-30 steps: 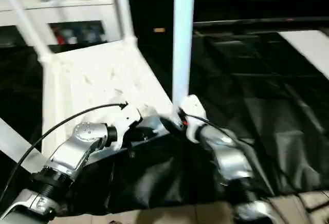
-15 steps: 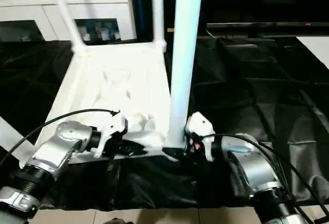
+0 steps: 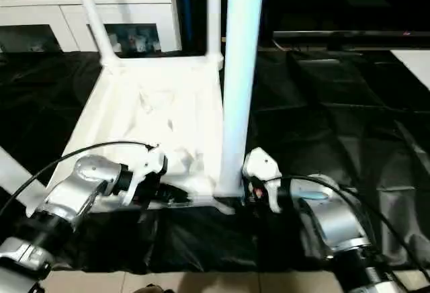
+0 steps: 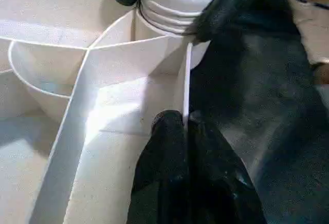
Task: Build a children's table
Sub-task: Rotate leg to tighten
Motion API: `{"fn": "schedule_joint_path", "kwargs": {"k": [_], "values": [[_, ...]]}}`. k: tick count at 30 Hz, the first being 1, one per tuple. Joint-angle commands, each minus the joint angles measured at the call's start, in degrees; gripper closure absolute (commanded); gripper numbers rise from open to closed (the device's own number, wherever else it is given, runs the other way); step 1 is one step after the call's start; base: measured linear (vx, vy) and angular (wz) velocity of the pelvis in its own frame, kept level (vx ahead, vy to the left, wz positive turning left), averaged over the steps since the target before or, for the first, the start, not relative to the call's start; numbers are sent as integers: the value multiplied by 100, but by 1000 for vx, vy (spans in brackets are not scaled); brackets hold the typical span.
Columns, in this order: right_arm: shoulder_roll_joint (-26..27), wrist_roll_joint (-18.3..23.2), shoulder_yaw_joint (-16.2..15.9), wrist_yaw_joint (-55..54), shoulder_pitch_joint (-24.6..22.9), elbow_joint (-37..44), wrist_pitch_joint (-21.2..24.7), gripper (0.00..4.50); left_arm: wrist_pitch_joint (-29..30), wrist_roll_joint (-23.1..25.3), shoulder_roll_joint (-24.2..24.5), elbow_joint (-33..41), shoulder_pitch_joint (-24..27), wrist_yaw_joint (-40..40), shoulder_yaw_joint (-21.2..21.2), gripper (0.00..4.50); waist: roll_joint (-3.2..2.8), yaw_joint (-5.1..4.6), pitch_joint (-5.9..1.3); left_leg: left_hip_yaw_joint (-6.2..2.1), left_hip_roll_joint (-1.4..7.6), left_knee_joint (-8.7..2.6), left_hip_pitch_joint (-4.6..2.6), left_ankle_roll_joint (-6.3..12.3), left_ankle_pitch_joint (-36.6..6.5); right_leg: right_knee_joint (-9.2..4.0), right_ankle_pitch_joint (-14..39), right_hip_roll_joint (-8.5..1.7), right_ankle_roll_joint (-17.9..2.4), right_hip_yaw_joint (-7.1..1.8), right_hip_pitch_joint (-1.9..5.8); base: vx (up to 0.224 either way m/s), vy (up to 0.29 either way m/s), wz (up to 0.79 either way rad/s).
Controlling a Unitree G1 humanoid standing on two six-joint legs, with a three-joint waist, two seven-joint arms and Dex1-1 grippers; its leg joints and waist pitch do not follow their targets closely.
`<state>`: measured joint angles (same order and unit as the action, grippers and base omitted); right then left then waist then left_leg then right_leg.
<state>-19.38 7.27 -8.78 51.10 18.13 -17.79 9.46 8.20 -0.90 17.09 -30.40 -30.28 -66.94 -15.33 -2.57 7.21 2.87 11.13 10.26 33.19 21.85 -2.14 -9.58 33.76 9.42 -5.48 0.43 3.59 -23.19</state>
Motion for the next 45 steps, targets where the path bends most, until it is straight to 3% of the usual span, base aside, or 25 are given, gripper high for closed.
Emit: {"fn": "schedule_joint_path", "kwargs": {"k": [1, 3, 5, 6, 7, 12, 13, 14, 17, 19, 21, 24, 26, 30, 36, 42, 43, 45], "values": [[412, -199, -39, -929, 201, -408, 92, 181, 20, -144, -400, 136, -182, 601, 179, 450, 145, -41, -328, -165, 269, -434, -77, 14, -1711, -457, 2568, -379, -995, -190, 204, 0, 0, 0], [648, -237, 75, -1408, 307, -626, 126, 181, 156, -105, -524, 241, -156, 812, 181, 450, 139, -144, -326, -197, 266, -456, -95, -111, -1973, -502, 2845, -377, -803, -178, 205, 0, 0, 0], [1118, -327, 131, -2116, 472, -913, 183, 181, 404, -49, -843, 495, -74, 1147, 105, 450, 141, -209, -323, -186, 257, -449, -124, -95, -2088, -524, 2835, -365, -811, -194, 167, 0, 0, 0], [1136, -332, 130, -2141, 478, -921, 184, 181, 412, -46, -855, 505, -71, 1160, 101, 450, 141, -209, -323, -186, 257, -449, -124, -95, -2088, -524, 2835, -365, -811, -194, 167, 0, 0, 0], [1243, -374, 141, -2331, 520, -973, 217, 181, 431, -39, -920, 534, -65, 1229, 68, 450, 138, -238, -313, -199, 244, -464, -74, -89, -2028, -527, 2833, -362, -782, -182, 205, 0, 0, 0], [1593, -480, 11, -2441, 640, -1029, 103, 181, 462, -49, -1182, 627, -25, 1322, -85, 450, 99, -247, -320, -176, 242, -456, -103, -17, -1948, -510, 2465, -335, -825, -210, 181, 0, 0, 0], [1587, -451, -12, -2294, 626, -980, 67, 125, 447, -39, -1200, 632, -16, 1304, -114, 450, 113, -255, -321, -173, 242, -456, -92, 8, -1931, -502, 2361, -333, -861, -213, 196, 0, 0, 0], [1578, -424, -26, -2238, 622, -967, 42, 111, 462, -30, -1201, 657, -6, 1314, -131, 450, 102, -257, -322, -170, 240, -455, -89, 22, -1913, -493, 2305, -327, -875, -214, 199, 0, 0, 0], [1430, -313, -13, -2024, 542, -801, 125, 99, 431, -30, -1109, 691, 34, 1204, -136, 450, 82, -240, -329, -148, 252, -439, -119, 85, -1817, -475, 2025, -315, -983, -232, 179, 0, 0, 0], [1191, -346, -58, -1788, 464, -640, 112, 83, 337, -44, -984, 674, 52, 1037, -122, 450, 114, -215, -338, -139, 246, -429, -94, 149, -1659, -442, 1803, -305, -1031, -228, 227, 0, 0, 0], [941, -322, -106, -1493, 374, -474, 131, 70, 288, -127, -851, 691, 75, 823, -119, 450, 115, -160, -355, -104, 259, -391, -137, 265, -1477, -422, 1487, -303, -1128, -246, 197, 0, 0, 0], [428, -202, -212, -655, 205, -198, -29, 70, 196, -197, -592, 650, 64, 453, -91, 450, 127, -110, -375, -109, 254, -369, -80, 407, -1169, -370, 1217, -307, -1199, -223, 261, 0, 0, 0], [194, -100, -204, -240, 152, -73, -28, 70, 146, -228, -443, 630, 57, 213, -85, 450, 92, -65, -374, -99, 270, -357, -98, 455, -1189, -367, 1235, -310, -1216, -231, 237, 0, 0, 0], [-299, 24, -306, 597, 54, 201, -27, 70, 100, -285, -159, 541, -7, -317, -90, 450, 51, -20, -369, -106, 307, -369, -100, 379, -1374, -356, 1293, -292, -1282, -216, 220, 0, 0, 0], [-672, 105, -431, 1088, -47, 451, -18, 70, 42, -299, 70, 363, -116, -770, -129, 450, 63, 11, -353, -116, 309, -396, -115, 218, -1702, -388, 1646, -325, -1238, -232, 218, 0, 0, 0], [-895, 124, -490, 1452, -144, 621, -9, 70, -80, -343, 290, 150, -210, -1261, -160, 450, 63, 54, -341, -122, 314, -400, -103, 203, -1693, -398, 1783, -330, -1184, -235, 212, 0, 0, 0], [-904, 131, -491, 1456, -147, 637, 4, 96, -90, -344, 302, 132, -212, -1301, -161, 450, 60, 70, -350, -118, 314, -396, -112, 198, -1672, -393, 1758, -331, -1184, -235, 207, 0, 0, 0], [-902, 159, -492, 1466, -149, 668, 48, 105, -70, -355, 327, 135, -203, -1369, -171, 450, 58, 74, -354, -123, 320, -399, -113, 195, -1658, -381, 1703, -329, -1207, -235, 207, 0, 0, 0]]}}
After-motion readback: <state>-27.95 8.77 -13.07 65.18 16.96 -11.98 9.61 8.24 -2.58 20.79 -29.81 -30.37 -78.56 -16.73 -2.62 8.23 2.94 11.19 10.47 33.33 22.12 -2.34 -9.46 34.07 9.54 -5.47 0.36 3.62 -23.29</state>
